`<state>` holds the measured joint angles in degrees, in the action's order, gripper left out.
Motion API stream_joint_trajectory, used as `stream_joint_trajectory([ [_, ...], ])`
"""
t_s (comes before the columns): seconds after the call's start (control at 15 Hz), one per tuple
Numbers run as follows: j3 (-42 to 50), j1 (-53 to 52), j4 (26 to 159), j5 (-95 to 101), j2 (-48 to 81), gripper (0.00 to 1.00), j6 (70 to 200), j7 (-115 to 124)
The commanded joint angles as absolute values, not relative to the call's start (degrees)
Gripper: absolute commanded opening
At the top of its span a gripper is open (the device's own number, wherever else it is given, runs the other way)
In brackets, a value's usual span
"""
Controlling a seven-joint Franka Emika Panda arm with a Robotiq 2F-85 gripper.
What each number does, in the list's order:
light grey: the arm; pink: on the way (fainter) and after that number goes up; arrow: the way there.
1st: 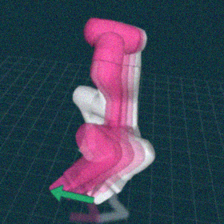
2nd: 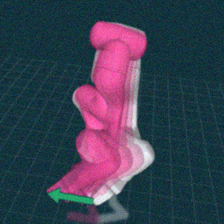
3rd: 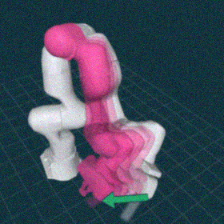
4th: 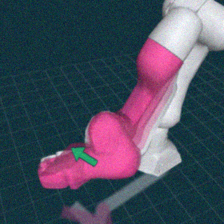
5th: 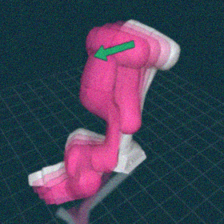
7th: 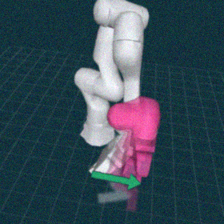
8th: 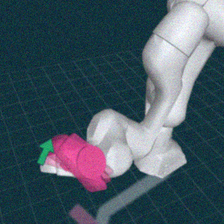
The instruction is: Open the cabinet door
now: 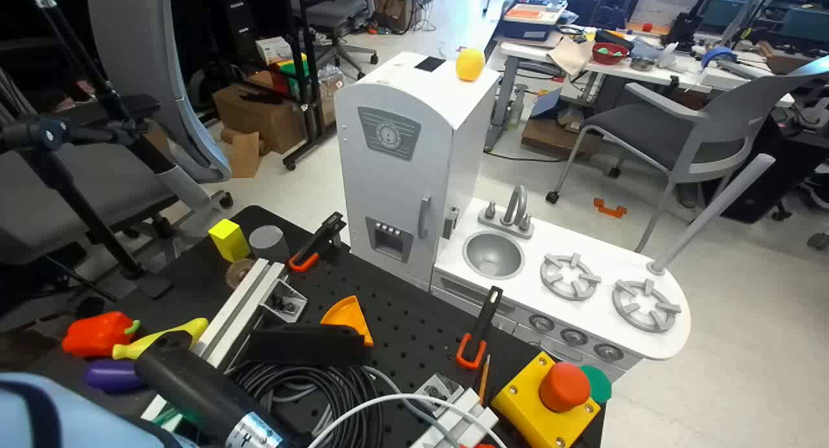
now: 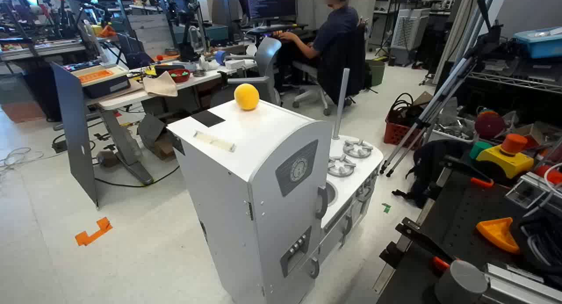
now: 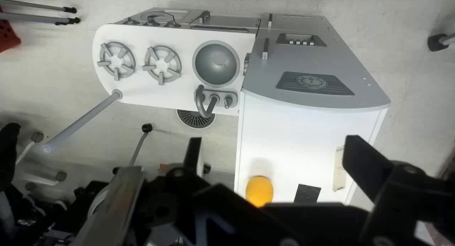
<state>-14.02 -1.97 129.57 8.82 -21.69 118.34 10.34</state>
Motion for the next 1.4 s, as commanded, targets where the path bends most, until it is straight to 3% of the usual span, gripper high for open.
stream_joint_trajectory([
  [0.0, -12.8, -3.3, 129.4, 9.4, -21.5, 1.00, 118.2, 10.8],
  [0.53, -12.6, -3.4, 127.2, 8.0, -19.2, 1.00, 119.1, 11.4],
  [1.33, -9.4, -4.7, 108.0, 13.1, 11.6, 1.00, 134.7, 35.6],
])
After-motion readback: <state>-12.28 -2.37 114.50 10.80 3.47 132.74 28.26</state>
